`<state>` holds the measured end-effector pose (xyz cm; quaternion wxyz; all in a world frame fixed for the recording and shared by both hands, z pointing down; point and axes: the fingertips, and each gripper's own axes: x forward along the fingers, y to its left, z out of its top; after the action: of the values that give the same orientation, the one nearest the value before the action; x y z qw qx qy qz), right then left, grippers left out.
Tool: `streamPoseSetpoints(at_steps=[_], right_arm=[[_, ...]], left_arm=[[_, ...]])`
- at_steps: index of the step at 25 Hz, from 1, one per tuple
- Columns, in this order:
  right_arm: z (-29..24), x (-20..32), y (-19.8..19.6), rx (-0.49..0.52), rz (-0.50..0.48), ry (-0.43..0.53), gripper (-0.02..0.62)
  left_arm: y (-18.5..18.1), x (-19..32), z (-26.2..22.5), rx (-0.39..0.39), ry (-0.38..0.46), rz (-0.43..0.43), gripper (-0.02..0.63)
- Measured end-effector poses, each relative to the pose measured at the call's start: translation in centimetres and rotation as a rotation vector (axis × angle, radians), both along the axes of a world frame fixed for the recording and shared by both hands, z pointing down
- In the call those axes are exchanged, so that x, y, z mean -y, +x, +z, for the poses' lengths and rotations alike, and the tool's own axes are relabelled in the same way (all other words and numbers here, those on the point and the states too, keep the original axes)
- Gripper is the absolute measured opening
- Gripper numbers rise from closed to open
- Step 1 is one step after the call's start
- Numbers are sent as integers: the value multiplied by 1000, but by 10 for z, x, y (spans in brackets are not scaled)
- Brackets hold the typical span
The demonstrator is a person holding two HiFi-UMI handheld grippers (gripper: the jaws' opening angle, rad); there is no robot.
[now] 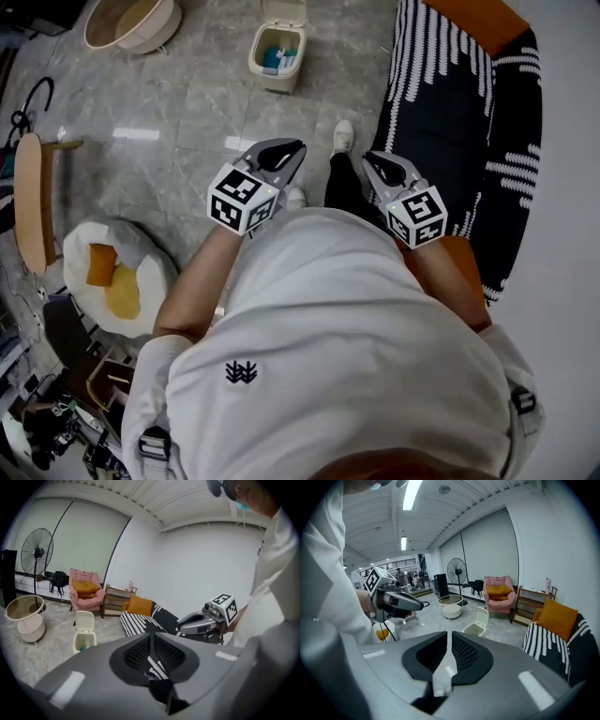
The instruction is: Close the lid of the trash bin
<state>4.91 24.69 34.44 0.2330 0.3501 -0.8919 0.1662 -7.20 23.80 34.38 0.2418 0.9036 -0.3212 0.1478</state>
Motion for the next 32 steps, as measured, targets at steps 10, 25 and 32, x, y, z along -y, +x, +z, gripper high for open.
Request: streamPoseSetpoints(at_steps=[10,25,32], right_arm=[[11,164,25,32,-103,-39,26],[75,312,112,86,-67,-214,26],[105,317,142,75,9,-294,26]], left_arm=[[9,149,23,51,-83,-151,60],[3,418,100,245,-191,-283,106],[-33,513,165,346,-248,-327,110]])
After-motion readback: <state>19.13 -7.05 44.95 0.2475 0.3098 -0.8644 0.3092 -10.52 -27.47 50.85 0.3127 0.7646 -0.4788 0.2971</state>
